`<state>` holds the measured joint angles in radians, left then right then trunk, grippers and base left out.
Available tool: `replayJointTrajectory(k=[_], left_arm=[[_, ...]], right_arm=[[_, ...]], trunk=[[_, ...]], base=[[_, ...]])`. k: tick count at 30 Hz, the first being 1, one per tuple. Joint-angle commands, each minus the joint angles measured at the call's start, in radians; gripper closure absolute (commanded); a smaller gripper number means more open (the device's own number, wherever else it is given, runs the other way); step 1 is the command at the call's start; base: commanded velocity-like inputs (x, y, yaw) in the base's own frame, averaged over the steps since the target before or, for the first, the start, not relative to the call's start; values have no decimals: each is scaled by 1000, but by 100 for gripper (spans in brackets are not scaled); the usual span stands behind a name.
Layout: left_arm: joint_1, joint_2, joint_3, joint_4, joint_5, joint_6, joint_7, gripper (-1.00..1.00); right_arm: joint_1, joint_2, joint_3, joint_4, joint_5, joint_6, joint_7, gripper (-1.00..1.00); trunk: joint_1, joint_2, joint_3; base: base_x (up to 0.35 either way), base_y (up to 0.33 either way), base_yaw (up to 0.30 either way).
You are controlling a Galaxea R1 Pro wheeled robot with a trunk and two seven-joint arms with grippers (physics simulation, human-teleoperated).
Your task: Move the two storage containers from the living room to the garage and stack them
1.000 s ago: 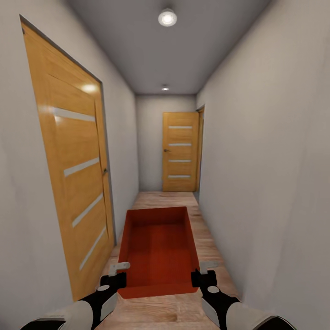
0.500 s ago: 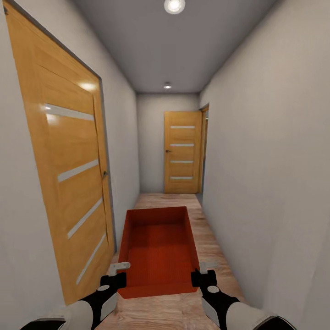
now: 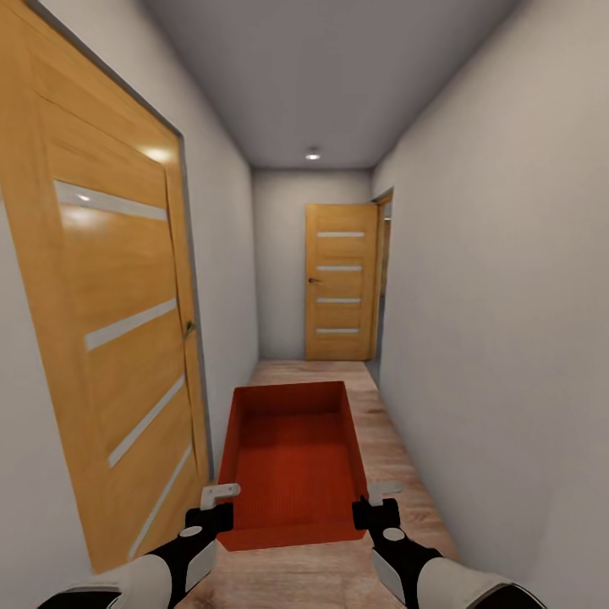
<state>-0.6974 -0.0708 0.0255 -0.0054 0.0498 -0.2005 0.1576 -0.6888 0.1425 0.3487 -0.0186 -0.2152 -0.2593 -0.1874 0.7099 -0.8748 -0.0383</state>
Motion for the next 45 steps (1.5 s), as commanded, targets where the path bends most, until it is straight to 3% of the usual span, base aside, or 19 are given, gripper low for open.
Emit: replayJointTrajectory(k=[1, 45], left_arm=[[-1, 0, 10, 1, 19, -7, -1, 100], [-1, 0, 10, 1, 19, -5, -1, 100]], right_arm=[[-2, 7, -52, -3, 5, 0, 10, 100], [-2, 6, -53, -3, 5, 0, 11, 100]], trunk=[[1, -1, -2], [1, -1, -2]], base=[[322, 79, 0], [324, 28, 0]])
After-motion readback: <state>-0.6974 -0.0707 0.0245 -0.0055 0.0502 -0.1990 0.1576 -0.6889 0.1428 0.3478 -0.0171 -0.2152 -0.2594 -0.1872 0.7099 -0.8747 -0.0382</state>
